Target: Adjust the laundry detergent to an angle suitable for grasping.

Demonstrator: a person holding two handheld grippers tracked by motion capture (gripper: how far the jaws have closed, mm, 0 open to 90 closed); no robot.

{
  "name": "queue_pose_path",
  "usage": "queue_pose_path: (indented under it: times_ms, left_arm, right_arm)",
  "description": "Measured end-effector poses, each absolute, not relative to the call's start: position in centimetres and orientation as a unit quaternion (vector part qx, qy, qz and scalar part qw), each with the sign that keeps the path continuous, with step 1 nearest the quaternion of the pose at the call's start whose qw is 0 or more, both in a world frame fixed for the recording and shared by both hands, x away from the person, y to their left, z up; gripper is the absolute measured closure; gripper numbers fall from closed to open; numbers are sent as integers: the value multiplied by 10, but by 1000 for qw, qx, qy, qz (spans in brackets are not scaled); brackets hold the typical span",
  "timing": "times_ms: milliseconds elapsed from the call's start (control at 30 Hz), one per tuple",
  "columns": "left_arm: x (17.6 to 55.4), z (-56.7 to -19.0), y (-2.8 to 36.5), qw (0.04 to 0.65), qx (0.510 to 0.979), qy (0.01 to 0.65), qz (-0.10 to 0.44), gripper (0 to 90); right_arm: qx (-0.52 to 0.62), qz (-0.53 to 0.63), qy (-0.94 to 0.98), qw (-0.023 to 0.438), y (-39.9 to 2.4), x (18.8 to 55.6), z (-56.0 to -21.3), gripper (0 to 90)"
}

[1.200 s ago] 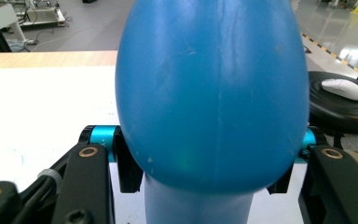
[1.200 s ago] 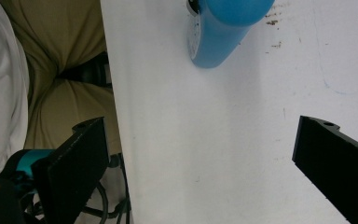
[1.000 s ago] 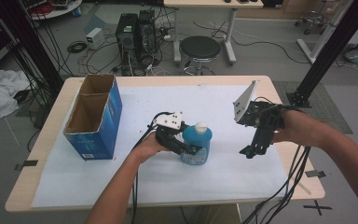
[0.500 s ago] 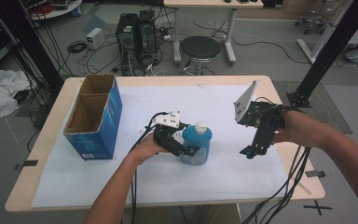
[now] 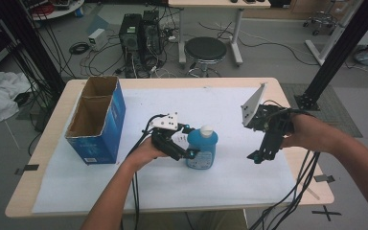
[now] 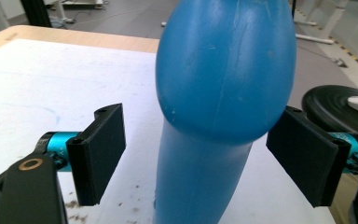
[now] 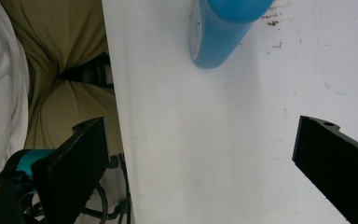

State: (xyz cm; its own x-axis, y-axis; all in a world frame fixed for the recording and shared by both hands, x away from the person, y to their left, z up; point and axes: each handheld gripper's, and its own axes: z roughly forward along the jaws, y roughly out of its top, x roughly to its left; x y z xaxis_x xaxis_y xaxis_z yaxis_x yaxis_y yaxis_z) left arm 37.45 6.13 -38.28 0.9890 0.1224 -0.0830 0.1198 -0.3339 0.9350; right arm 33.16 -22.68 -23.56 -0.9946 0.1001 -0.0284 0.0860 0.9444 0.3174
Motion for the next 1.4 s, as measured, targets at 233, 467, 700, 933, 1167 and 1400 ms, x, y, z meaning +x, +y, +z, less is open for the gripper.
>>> queue_pose_path:
  times_ms: [233,467,700,933,1167,1400]
  left_arm:
    - [363,-372,71,565,821,84,7,198]
    - [361,-357,89,548,828,118,10,198]
    - [367,-342,101,490,863,112,54,198]
    - [375,-320,104,435,891,111,68,161]
    - [383,-303,106,387,911,114,84,71]
    - [388,-294,104,339,926,131,104,28]
  right_arm:
    - [45,163,985,23,-228,332,-235,29]
    - [45,166,985,22,-230,331,-236,29]
    - [45,168,985,23,-230,331,-236,29]
    - [47,169,984,23,-231,332,-236,29]
    - [47,171,984,24,-232,332,-236,29]
    - [47,170,984,24,-232,332,-236,29]
